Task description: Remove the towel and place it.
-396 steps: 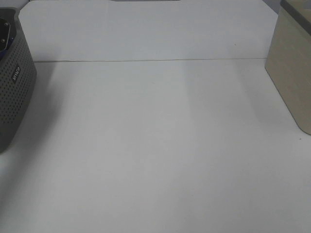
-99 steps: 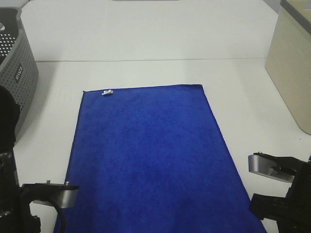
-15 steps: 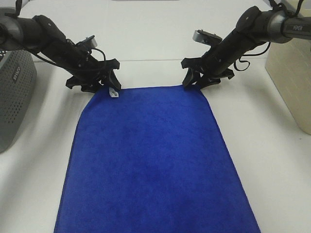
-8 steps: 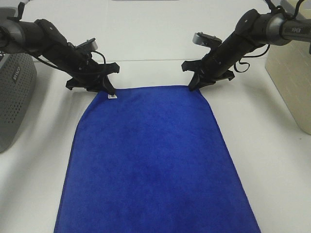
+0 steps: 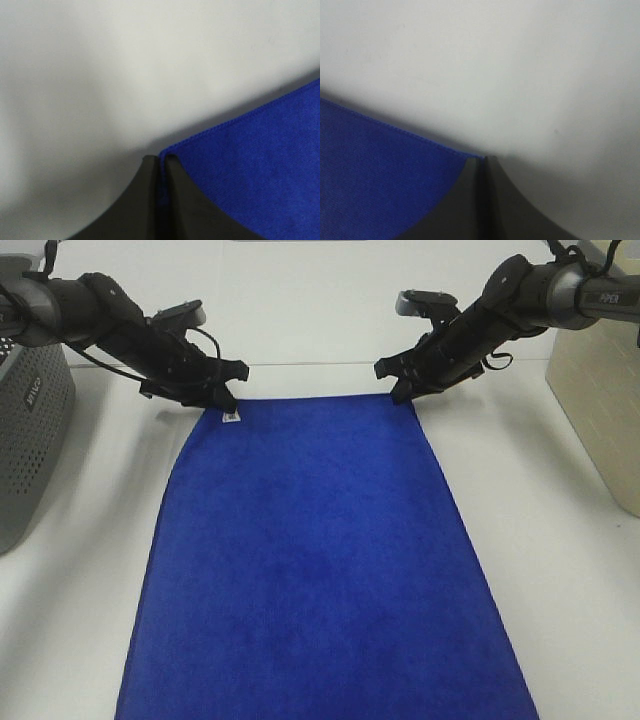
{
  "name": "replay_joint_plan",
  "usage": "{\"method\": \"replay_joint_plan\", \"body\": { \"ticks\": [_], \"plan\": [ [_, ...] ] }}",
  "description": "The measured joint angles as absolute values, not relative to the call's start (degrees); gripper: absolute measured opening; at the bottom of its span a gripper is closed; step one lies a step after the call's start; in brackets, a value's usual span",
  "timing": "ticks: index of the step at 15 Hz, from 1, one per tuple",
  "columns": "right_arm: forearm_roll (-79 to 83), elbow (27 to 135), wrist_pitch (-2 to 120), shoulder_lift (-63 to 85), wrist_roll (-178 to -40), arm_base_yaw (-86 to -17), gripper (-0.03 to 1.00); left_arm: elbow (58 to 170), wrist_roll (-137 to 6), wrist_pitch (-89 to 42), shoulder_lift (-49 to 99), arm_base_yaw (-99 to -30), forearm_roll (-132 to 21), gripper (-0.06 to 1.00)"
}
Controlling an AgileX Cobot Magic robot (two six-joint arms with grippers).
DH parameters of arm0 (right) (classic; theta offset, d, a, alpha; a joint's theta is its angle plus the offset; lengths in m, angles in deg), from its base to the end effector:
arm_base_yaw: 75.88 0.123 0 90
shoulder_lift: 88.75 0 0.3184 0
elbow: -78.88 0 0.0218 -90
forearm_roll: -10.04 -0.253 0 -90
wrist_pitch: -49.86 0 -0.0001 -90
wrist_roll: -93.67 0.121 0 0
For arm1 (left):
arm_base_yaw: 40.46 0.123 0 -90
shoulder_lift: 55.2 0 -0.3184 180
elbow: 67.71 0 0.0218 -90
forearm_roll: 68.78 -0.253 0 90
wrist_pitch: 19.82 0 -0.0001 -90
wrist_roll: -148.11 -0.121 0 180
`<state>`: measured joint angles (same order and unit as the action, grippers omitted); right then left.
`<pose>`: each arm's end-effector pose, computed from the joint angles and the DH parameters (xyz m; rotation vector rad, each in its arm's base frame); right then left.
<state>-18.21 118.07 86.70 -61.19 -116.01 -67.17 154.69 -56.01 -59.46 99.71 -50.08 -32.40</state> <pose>0.5750 0.1229 0.0935 -0.4435 2.5043 0.3833 0.5766 -0.1442 0.0882 0.2444 2.5379 -0.5972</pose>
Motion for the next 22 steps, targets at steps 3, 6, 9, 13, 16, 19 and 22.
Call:
{"method": "replay_joint_plan", "body": {
  "ticks": [3, 6, 9, 13, 16, 19, 22],
  "plan": [
    [-18.3, 118.1, 80.3, -59.7, -119.0, -67.0, 0.01, 158.1, -56.9, -55.2, 99.7, -50.3, -32.3, 0.00],
    [-18.6, 118.1, 74.5, -59.6, -122.1, -66.6, 0.01, 158.9, -59.2, -49.4, 99.7, -50.5, -31.8, 0.00],
    [-18.7, 118.1, 68.5, -59.6, -123.4, -66.4, 0.01, 158.9, -64.3, -42.9, 99.7, -52.0, -31.7, 0.00],
    [-18.7, 118.1, 62.5, -59.6, -124.0, -66.4, 0.01, 158.9, -66.9, -34.5, 99.7, -53.8, -32.1, 0.00],
    [-18.7, 118.1, 60.0, -59.6, -124.1, -66.0, 0.01, 158.9, -67.6, -32.5, 100.2, -53.9, -32.2, 0.00],
    [-18.8, 118.1, 58.9, -60.0, -124.4, -66.0, 0.01, 158.9, -68.3, -31.4, 101.8, -54.0, -32.2, 0.00],
    [-18.8, 118.1, 57.5, -61.8, -124.4, -66.0, 0.01, 158.9, -68.4, -28.7, 103.9, -54.3, -32.3, 0.00]
  ]
}}
